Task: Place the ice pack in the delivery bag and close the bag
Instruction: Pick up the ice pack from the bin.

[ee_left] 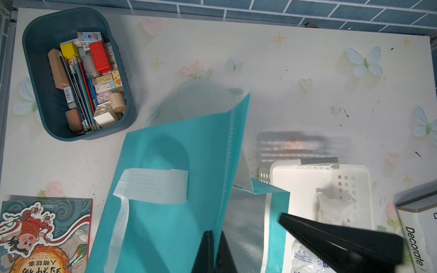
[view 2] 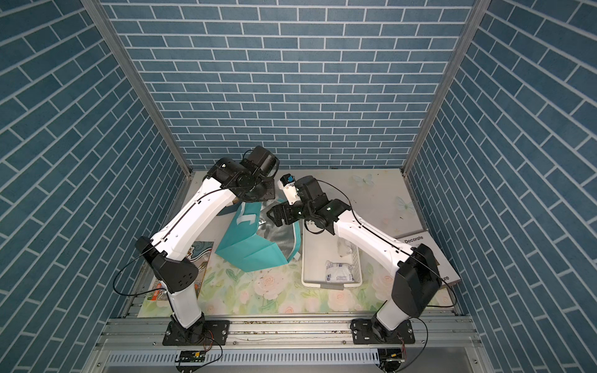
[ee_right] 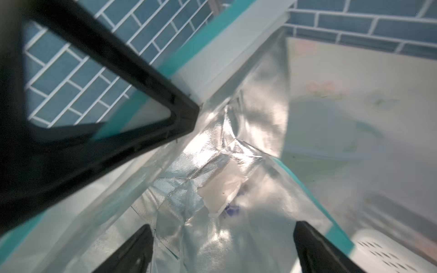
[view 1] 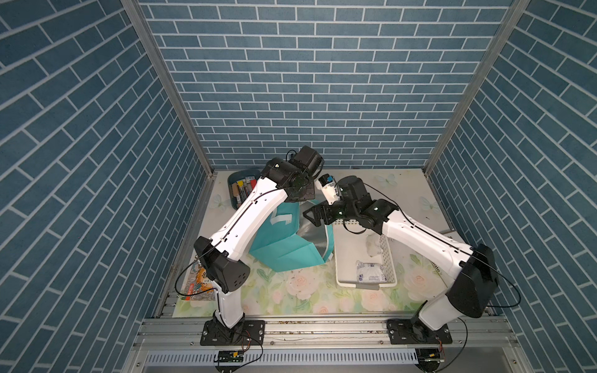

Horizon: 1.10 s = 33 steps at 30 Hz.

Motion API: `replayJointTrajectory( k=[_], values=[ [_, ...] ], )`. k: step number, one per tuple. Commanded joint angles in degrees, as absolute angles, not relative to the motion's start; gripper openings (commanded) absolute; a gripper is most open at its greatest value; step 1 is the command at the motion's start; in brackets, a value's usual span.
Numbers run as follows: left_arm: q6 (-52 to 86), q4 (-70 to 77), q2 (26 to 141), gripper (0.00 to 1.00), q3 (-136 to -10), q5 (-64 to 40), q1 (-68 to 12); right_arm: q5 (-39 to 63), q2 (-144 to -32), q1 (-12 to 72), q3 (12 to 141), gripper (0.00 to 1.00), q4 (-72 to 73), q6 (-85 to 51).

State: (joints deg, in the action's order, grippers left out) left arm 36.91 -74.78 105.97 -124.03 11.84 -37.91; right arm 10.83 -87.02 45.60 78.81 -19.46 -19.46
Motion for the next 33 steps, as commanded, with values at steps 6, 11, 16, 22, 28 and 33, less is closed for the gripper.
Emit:
replayJointTrajectory(
  k=[6,11,16,22,28,33],
  values=[
    [37.3,-75.6,106.4,0.00,-123.9,12.9,-38.1,-10.7,-70.6,34.6,63.2,0.78,-36.2,-35.2],
    [37.0,-75.6,107.0,0.00,-124.9,12.7,-38.1,-8.9,-70.2,29.4,54.1,0.74,-35.7,-33.9],
    [37.1,-75.6,107.4,0.00,-125.5,12.1,-38.1,-4.9,-76.1,28.0,51.7,0.65,-33.4,-31.6],
    [37.3,-75.6,107.1,0.00,-124.8,11.7,-38.2,-7.2,-81.1,28.0,51.2,0.66,-31.3,-29.4],
    [37.5,-75.6,106.6,0.00,-124.5,11.7,-38.2,-9.3,-85.0,27.9,51.0,0.71,-29.4,-28.6],
    [37.5,-75.5,106.6,0.00,-124.6,11.8,-38.1,-11.1,-90.5,28.0,51.8,0.74,-27.4,-27.9]
  ],
)
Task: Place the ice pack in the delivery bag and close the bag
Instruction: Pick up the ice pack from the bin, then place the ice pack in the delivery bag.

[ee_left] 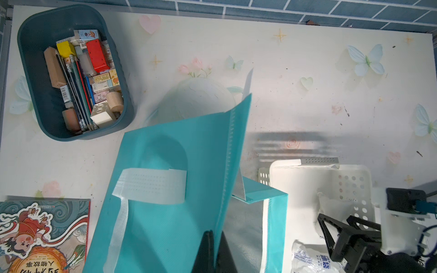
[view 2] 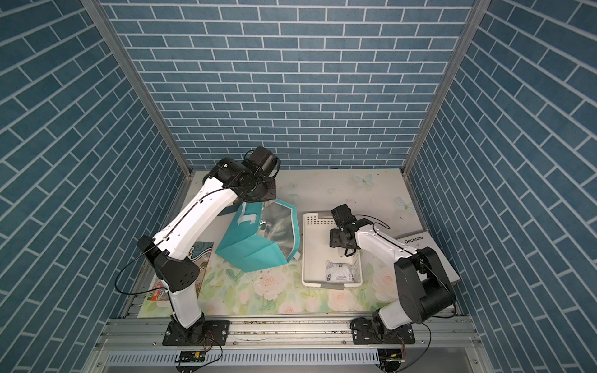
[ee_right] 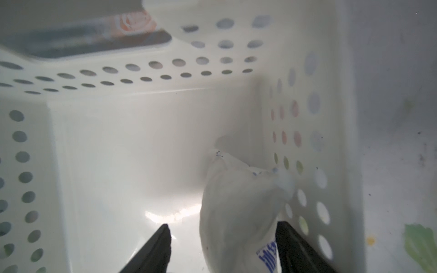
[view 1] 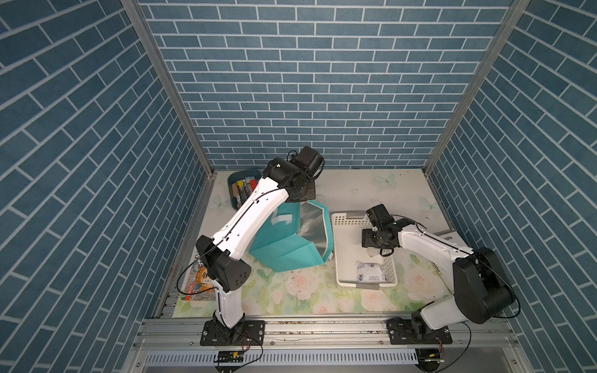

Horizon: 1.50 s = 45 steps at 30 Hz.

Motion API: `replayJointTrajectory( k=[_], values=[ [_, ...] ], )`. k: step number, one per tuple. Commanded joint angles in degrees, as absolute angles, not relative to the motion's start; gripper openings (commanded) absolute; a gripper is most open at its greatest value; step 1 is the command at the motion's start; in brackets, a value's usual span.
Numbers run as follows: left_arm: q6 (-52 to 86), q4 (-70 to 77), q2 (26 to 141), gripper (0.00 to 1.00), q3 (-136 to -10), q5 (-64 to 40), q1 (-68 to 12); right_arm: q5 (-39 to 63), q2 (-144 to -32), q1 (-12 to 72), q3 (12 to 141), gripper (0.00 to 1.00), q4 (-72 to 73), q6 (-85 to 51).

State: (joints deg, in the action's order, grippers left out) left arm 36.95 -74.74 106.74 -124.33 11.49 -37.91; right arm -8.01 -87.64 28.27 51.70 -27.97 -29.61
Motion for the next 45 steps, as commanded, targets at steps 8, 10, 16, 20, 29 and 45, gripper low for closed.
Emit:
replayJointTrajectory(
  k=[8,10,16,20,29,45],
  values=[
    [37.9,-75.6,105.6,0.00,-124.4,12.8,-38.1,-5.6,-95.5,28.7,51.3,0.72,-23.9,-26.9],
    [38.0,-75.6,105.6,0.00,-124.3,13.0,-38.1,-5.9,-95.7,29.0,51.4,0.70,-23.4,-26.7],
    [37.9,-75.6,106.2,0.00,-124.8,12.9,-38.2,-3.8,-94.8,29.4,51.9,0.48,-22.8,-26.1],
    [37.7,-75.6,106.4,0.00,-125.8,13.5,-38.2,0.6,-91.1,29.4,53.1,0.18,-21.9,-24.8],
    [37.4,-75.6,106.4,0.00,-126.1,14.1,-38.2,13.1,-64.1,29.4,52.9,0.00,-1.4,-25.3],
    [37.6,-75.5,106.0,0.00,-126.0,13.2,-38.1,20.7,-86.0,43.8,70.8,0.00,-11.9,-18.8]
  ],
)
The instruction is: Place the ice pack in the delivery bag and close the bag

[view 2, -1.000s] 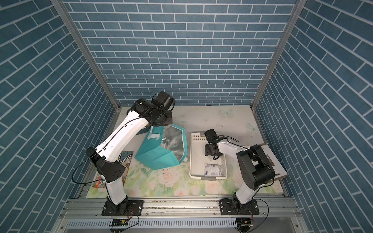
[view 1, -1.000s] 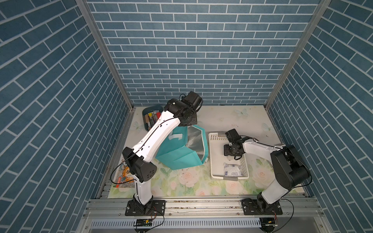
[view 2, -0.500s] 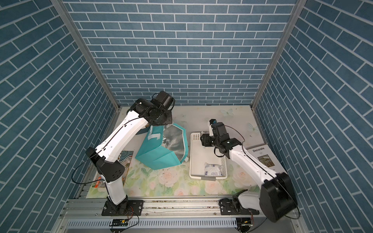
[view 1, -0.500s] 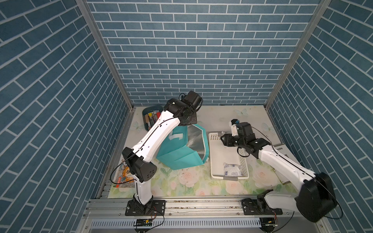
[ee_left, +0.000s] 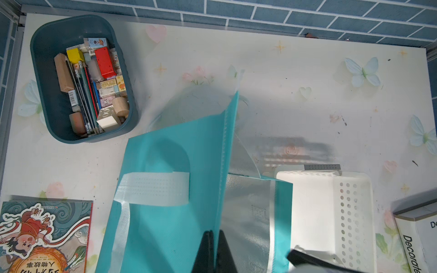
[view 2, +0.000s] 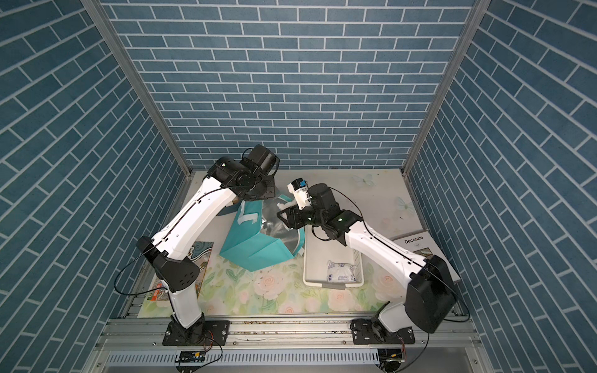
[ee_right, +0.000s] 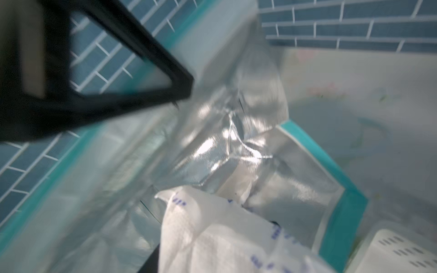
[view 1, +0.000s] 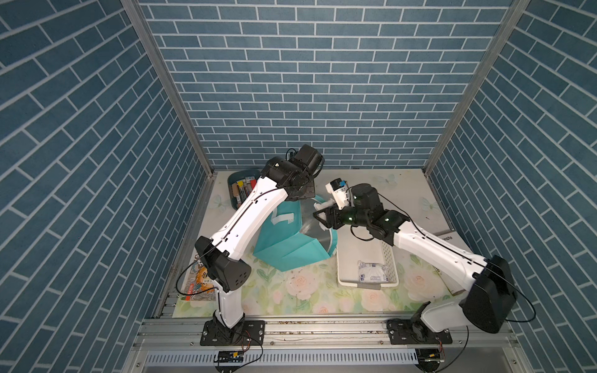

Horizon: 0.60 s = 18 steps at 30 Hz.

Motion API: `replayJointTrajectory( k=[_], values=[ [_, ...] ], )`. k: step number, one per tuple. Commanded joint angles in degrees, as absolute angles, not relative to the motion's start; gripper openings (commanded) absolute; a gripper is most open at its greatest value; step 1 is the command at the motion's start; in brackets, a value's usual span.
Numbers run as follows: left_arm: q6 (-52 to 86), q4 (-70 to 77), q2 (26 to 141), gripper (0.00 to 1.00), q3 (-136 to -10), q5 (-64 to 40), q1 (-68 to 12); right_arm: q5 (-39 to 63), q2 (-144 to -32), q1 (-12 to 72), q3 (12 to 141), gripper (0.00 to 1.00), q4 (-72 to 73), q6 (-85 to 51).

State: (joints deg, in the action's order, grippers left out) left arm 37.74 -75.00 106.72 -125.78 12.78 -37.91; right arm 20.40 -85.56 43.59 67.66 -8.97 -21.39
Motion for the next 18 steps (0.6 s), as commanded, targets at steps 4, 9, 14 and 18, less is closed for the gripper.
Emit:
replayJointTrajectory(
  k=[4,9,14,18],
  values=[
    [37.6,-75.2,105.5,0.00,-124.7,12.3,-38.2,21.3,-89.0,44.0,72.9,0.00,-11.1,-19.5],
    [38.2,-75.4,105.1,0.00,-123.8,12.1,-38.2,22.9,-93.4,45.2,75.1,0.00,-9.8,-20.0],
    [38.7,-74.7,104.4,0.00,-123.5,11.9,-38.1,24.6,-101.2,47.5,81.6,0.04,-13.0,-18.8],
    [38.9,-74.7,103.8,0.00,-122.6,12.3,-38.1,24.1,-105.5,49.6,86.7,0.11,-16.5,-17.6]
  ],
)
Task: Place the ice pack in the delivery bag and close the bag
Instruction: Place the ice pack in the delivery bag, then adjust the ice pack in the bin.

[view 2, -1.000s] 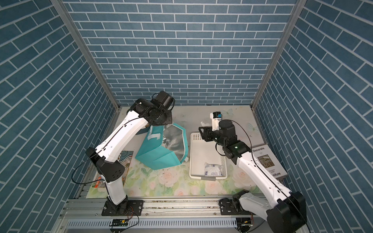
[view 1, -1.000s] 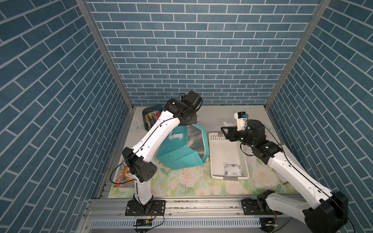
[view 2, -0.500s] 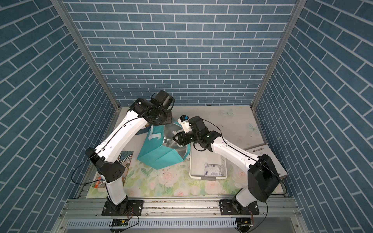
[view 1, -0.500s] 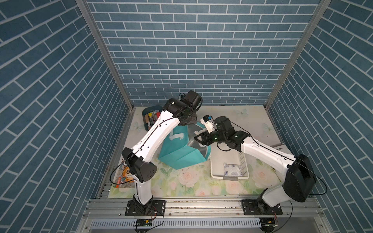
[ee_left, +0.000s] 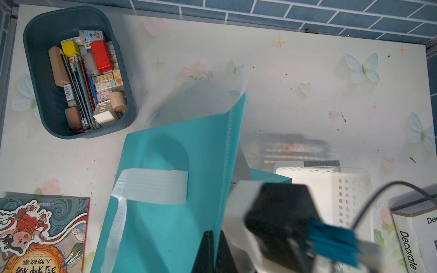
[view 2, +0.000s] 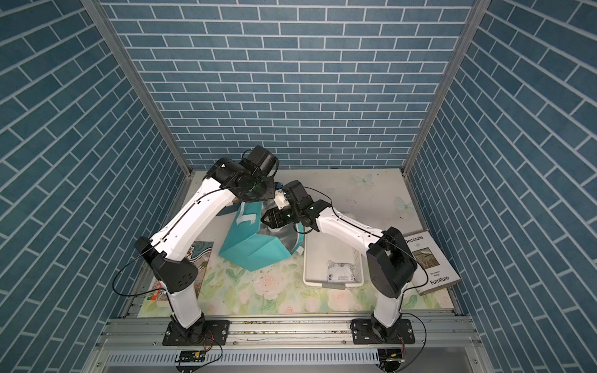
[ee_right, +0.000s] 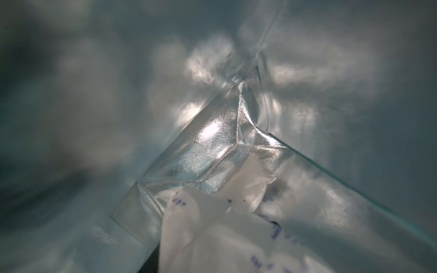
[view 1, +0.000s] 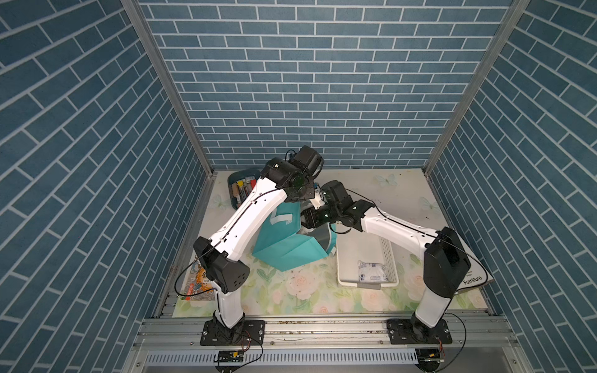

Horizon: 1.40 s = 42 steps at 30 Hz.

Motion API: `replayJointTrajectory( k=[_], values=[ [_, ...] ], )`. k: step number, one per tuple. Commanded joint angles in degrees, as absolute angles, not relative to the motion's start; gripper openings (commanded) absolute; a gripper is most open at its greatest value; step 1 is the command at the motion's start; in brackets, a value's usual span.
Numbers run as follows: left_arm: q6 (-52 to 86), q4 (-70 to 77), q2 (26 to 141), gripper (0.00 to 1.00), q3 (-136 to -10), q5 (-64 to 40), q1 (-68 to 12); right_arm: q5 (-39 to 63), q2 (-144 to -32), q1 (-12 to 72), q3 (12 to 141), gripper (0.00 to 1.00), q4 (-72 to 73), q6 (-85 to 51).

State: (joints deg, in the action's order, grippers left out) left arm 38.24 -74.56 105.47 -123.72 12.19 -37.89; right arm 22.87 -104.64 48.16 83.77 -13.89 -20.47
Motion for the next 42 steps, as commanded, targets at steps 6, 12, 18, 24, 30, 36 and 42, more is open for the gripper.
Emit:
replayJointTrajectory(
  k=[6,12,18,24,30,36,42],
  values=[
    [39.4,-74.8,103.2,0.00,-121.6,13.2,-38.2,24.6,-105.7,50.1,85.6,0.45,-15.3,-18.4],
    [39.6,-75.4,103.1,0.00,-121.6,14.1,-38.1,25.1,-104.5,50.1,84.9,0.81,-14.6,-18.5],
    [39.9,-75.6,103.2,0.00,-121.4,14.6,-38.1,24.4,-102.1,50.1,85.1,0.95,-15.2,-18.5],
    [40.0,-75.4,103.0,0.00,-121.3,15.7,-38.1,14.1,-95.3,49.5,85.4,0.96,-22.3,-21.6],
    [40.4,-74.7,102.5,0.00,-120.3,16.2,-38.1,2.9,-83.7,44.4,78.5,0.95,-30.2,-35.6],
    [40.6,-71.9,101.0,0.00,-117.8,16.1,-38.2,0.4,-75.0,34.1,71.6,0.92,-42.7,-57.1],
    [40.0,-71.1,99.3,0.00,-115.8,16.8,-38.2,2.5,-73.2,32.5,64.9,0.92,-54.3,-78.4]
  ],
)
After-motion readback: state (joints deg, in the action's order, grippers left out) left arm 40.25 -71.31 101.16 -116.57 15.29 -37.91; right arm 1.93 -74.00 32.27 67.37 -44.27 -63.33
